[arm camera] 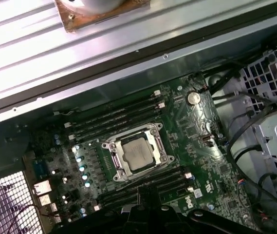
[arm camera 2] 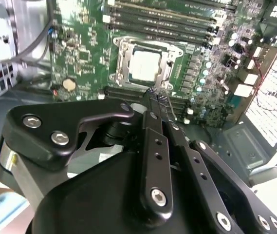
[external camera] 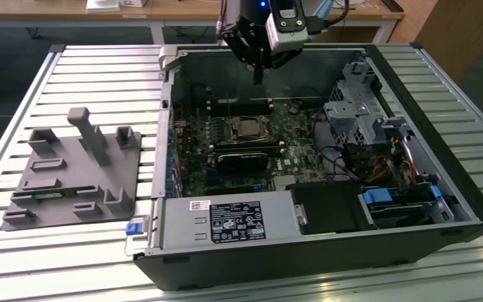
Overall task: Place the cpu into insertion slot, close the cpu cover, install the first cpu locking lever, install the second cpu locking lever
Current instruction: 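Close the cpu cover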
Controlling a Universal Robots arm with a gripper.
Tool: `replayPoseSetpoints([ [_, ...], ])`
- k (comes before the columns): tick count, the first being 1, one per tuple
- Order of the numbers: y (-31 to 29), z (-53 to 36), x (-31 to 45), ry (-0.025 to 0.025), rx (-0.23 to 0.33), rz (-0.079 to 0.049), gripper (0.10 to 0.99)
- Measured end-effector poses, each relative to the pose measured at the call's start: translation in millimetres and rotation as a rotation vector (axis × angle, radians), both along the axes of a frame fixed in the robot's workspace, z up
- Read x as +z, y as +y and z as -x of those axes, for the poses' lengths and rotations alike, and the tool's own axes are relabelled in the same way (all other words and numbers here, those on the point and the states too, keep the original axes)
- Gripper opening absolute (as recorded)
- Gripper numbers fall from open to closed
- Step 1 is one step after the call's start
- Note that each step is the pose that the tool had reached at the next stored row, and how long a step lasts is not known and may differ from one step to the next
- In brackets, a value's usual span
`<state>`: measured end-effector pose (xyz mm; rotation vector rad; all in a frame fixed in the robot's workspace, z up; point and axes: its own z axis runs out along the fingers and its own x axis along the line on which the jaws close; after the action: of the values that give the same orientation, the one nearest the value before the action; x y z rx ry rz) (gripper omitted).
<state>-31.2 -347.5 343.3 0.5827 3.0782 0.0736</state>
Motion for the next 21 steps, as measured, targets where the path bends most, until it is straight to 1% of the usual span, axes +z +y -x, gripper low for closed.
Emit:
replayPoseSetpoints([
  [2, 0.0, 0.1, -1.4, -0.0004, -0.012, 0.011, 0.106],
  [4, 0.0, 0.3, -3.3, -0.0004, -0.032, 0.015, 0.106],
  [13, 0.0, 0.8, -10.1, 0.0008, -0.172, 0.015, 0.106],
  [21, 0.0, 2.1, -13.2, 0.0018, -0.292, 0.016, 0.106],
])
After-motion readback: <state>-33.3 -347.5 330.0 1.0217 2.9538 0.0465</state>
